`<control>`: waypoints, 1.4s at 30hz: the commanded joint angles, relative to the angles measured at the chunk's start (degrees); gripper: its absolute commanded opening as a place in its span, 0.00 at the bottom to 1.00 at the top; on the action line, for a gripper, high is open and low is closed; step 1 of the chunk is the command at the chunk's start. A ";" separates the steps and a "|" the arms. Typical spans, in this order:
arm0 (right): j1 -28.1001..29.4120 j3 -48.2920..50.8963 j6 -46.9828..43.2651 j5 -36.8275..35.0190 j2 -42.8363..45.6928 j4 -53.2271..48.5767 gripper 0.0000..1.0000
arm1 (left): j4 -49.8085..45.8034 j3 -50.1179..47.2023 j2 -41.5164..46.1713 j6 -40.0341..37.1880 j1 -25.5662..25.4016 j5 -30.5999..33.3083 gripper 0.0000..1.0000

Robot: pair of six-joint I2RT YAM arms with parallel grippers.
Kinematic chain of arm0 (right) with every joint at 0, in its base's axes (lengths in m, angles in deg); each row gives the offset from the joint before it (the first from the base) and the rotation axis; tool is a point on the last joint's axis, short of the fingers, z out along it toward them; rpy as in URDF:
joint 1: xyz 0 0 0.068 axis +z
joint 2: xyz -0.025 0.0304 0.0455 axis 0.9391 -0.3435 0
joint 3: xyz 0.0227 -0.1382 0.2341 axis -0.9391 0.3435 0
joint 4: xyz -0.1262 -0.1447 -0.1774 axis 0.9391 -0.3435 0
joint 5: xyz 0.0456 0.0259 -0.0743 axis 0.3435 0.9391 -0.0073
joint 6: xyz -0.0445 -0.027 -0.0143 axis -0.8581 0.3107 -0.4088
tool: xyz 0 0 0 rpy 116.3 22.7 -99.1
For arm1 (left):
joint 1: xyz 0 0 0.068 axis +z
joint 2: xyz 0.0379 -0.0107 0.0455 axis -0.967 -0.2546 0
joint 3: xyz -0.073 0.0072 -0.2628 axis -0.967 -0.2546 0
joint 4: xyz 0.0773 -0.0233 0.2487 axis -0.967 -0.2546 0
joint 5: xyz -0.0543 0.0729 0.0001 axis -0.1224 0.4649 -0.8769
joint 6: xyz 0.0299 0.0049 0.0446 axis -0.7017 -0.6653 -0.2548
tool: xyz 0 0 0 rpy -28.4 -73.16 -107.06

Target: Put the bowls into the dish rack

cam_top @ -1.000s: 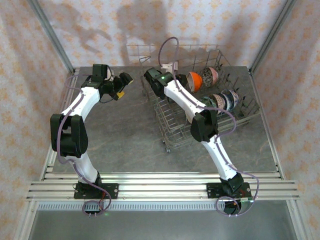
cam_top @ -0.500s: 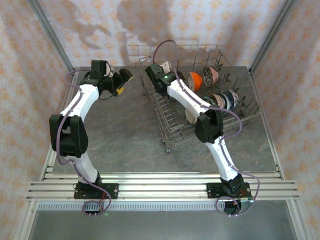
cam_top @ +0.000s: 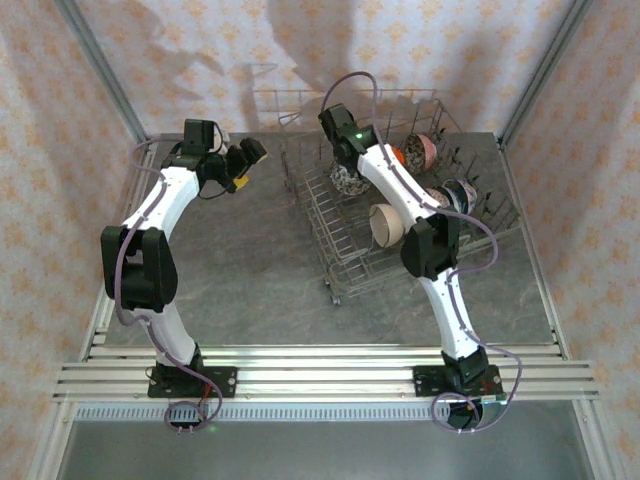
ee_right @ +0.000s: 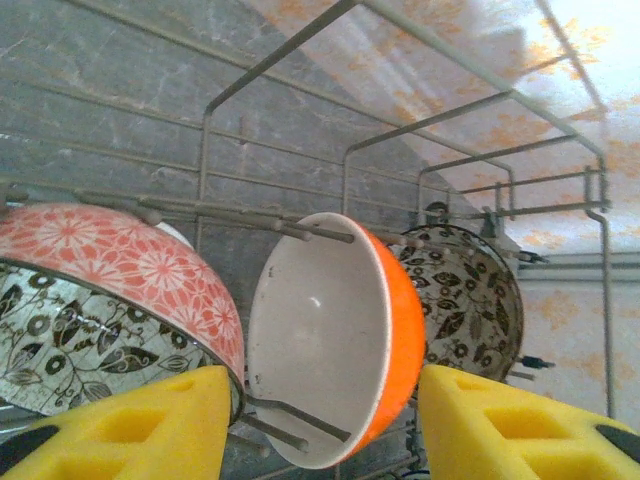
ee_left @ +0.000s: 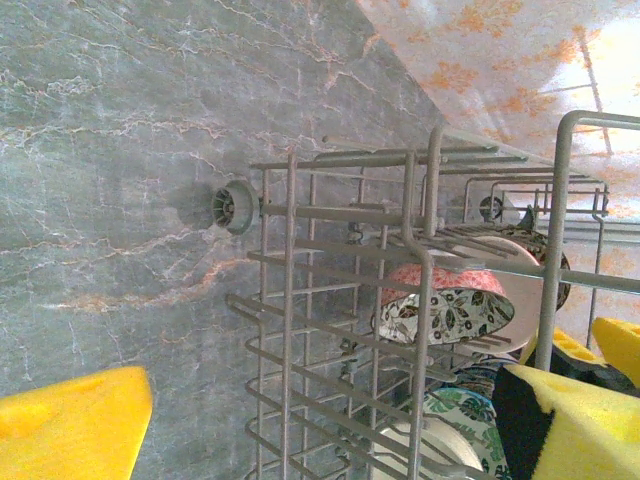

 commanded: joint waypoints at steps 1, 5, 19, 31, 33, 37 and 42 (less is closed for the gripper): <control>-0.13 -0.19 -4.59 5.28 -0.96 -1.77 0.50 | -0.14 1.51 -0.43 -0.73 -0.43 -1.16 0.89; -0.55 -0.07 -7.14 7.15 -1.49 -1.42 0.48 | 0.20 1.31 -0.43 -0.42 -0.41 -0.99 0.89; -1.74 1.12 -11.16 10.11 -4.75 1.95 0.37 | 1.32 1.04 -0.43 1.03 -0.67 0.22 0.89; -2.27 2.08 -12.69 8.50 -4.94 3.97 0.19 | 0.81 2.19 -1.29 1.38 -1.32 0.77 0.89; -2.22 2.14 -12.71 8.22 -4.47 4.11 0.17 | 0.83 2.27 -1.44 1.48 -1.40 0.77 0.89; -2.09 2.12 -12.78 7.92 -3.25 3.98 0.11 | 1.03 2.26 -1.70 1.69 -1.55 0.62 0.89; -1.30 2.35 -13.80 5.44 -1.94 4.25 0.06 | 1.34 2.19 -1.89 1.87 -1.63 0.33 0.89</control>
